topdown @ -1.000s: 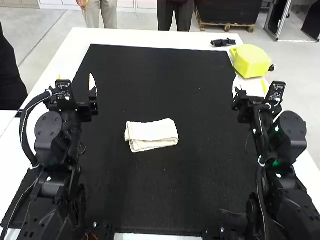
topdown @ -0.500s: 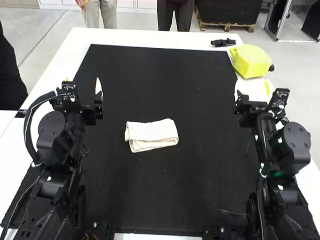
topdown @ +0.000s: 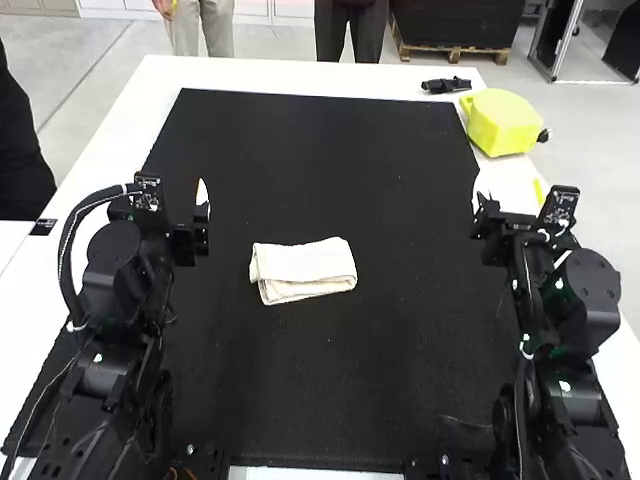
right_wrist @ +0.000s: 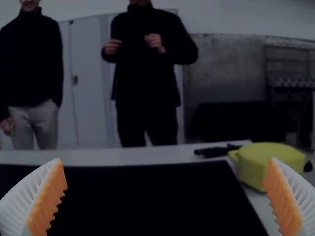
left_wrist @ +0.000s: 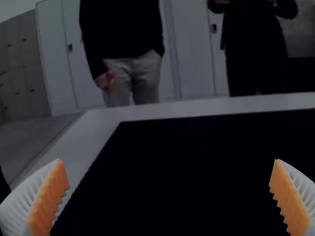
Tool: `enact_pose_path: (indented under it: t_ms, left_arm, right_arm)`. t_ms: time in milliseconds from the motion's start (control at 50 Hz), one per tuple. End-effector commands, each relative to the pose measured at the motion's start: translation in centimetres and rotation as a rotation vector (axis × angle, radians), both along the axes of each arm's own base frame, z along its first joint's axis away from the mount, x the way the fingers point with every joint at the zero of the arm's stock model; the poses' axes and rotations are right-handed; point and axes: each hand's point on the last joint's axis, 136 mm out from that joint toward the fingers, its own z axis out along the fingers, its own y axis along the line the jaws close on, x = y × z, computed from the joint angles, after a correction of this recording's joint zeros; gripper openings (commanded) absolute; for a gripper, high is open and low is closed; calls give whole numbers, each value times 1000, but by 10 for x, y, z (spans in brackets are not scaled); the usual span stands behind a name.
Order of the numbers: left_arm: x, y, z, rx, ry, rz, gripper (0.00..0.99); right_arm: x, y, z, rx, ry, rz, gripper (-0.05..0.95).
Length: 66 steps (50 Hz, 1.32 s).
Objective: Fold the towel.
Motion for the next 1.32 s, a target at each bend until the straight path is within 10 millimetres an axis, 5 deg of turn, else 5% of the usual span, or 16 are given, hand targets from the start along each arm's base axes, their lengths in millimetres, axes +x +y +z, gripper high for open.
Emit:
enact_pose_path:
  t_ms: [0, 320, 640, 1300]
  left_arm:
    - [-1, -3, 0, -14, -11, -19, 957]
    - [0, -3, -25, -5, 93, -18, 961]
    - [0, -3, -24, -5, 90, -18, 961]
    - [1, -5, -24, -5, 92, -24, 961]
  right_arm:
    - [1, -5, -6, 24, 21, -19, 921]
    - [6, -5, -37, 6, 146, -20, 921]
    - [6, -5, -83, -37, 333, -24, 921]
    - [6, -6, -83, -47, 334, -29, 921]
